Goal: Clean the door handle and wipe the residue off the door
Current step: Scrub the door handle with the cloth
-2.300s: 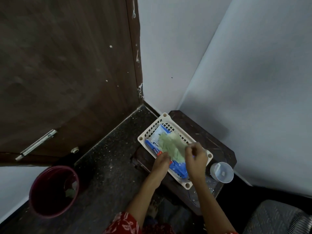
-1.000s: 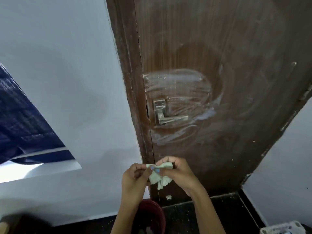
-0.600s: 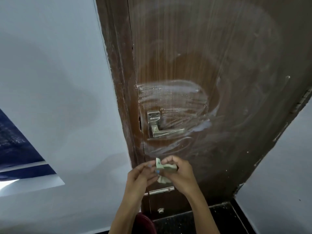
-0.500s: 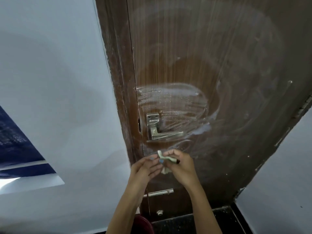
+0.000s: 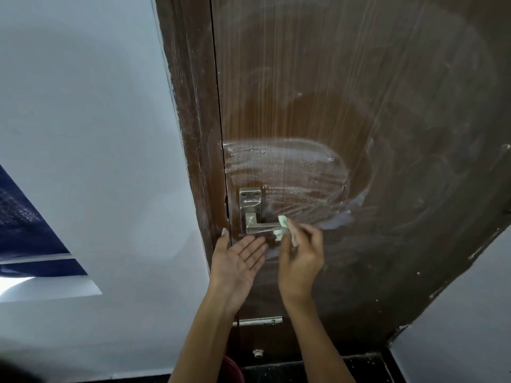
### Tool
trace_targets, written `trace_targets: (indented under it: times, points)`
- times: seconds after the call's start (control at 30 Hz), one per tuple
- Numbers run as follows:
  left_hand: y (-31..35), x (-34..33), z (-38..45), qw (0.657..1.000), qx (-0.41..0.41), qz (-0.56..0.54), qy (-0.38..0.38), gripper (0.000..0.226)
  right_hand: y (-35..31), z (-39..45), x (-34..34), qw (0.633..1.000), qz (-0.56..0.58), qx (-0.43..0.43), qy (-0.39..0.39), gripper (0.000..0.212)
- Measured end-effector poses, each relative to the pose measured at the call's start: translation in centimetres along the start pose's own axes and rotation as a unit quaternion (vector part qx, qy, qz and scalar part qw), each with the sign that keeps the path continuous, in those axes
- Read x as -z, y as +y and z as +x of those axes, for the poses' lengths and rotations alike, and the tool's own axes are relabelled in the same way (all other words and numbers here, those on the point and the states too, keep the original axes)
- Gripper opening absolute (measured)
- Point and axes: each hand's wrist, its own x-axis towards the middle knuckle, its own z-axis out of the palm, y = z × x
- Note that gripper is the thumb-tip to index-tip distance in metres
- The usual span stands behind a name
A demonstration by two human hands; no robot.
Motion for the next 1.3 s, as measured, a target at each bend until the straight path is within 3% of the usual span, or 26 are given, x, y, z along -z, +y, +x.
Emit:
trace_targets:
  times: [0.13,0.3,0.5,0.67,0.8,0.9,1.07,1.23,1.3]
  points:
    - [0.3,-0.8,0.6,1.000,0.007,-0.014,0.000,0.078,0.1,-1.0,-0.3,0.996,-0.025,0.055,-0.070,0.035]
    - [0.6,-0.4,0.9,0.998,0.024,-0.048,-0.019,0.080,0.6,0.1,0.0,1.000,-0.023,0.016,0.004,0.030]
    - [0.8,0.5,1.3,0.996,0.049,-0.064,-0.033,0.079,-0.8,-1.4,-1.2,0.991,-0.032,0.088,-0.094,0.032]
    - [0.7,0.9,1.6,0.996,0.057,-0.060,-0.045,0.077,0.2,0.3,0.1,0.999,-0.039,-0.010,0.003,0.031]
    - [0.8,1.0,1.8,0.993,0.080,-0.074,-0.048,0.075,-1.8,-0.9,-1.8,0.995,-0.055,0.041,-0.070,0.033]
    - [1.2,0.8,2.1,0.994,0.086,-0.051,-0.034,0.077,-1.4,-1.5,-1.4,0.993,-0.029,0.057,-0.096,0.033]
    - [1.7,0.6,2.6,0.996,0.090,-0.014,0.000,0.072,-0.4,-0.1,-0.5,0.999,-0.029,-0.039,0.016,0.033]
    - [2.1,0.1,3.1,0.994,0.098,0.015,0.047,0.067,-1.3,-1.9,-2.1,0.996,-0.014,0.044,-0.080,0.035]
    - [2.6,0.3,3.2,0.994,0.094,0.006,0.053,0.063,-0.4,-1.8,-1.4,0.999,0.001,0.019,-0.047,0.037]
